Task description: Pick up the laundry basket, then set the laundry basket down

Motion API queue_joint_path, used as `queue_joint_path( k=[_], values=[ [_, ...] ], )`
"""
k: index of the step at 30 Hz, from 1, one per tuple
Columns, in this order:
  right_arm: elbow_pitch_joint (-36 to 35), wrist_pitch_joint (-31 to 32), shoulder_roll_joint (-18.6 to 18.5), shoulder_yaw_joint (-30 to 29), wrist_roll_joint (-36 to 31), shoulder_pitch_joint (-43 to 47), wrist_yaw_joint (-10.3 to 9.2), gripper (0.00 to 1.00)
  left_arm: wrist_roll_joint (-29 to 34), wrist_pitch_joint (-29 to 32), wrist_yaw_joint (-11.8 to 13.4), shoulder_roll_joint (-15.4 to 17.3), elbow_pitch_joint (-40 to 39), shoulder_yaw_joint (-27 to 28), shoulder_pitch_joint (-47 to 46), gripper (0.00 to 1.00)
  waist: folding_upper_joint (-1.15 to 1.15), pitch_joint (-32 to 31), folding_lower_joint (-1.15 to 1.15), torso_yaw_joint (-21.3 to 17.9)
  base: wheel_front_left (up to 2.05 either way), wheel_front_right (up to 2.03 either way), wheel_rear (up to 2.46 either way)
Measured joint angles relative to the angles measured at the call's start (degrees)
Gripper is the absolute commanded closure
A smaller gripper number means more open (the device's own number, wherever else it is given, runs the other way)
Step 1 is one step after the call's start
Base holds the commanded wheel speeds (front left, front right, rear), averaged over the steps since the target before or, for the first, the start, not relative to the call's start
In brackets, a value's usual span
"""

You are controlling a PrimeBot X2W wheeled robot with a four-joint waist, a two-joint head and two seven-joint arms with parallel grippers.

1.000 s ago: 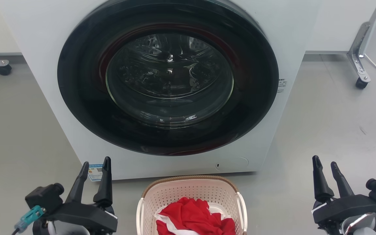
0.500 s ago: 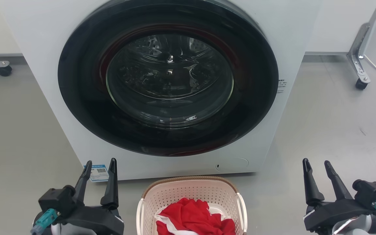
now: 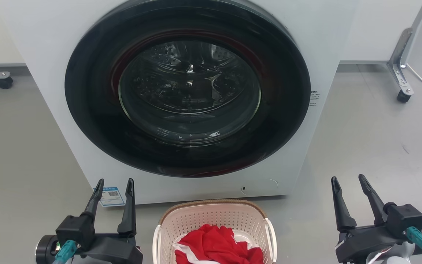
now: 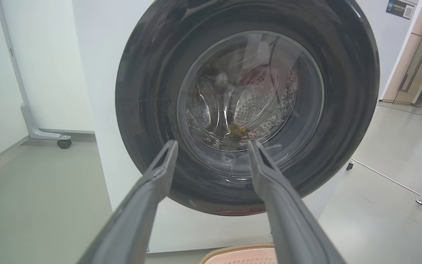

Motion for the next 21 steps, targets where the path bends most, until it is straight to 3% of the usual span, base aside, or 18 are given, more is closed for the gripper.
queue_joint_path(
  k=[21],
  values=[
    [-0.90, -0.49, 0.07, -1.72, -2.34, 0.07, -0.56, 0.00, 0.35, 0.34, 0.77, -0.14, -0.63, 1.09, 0.18, 0.00, 0.00, -0.01, 0.00, 0.30, 0.00, 0.00, 0.00]
  ],
)
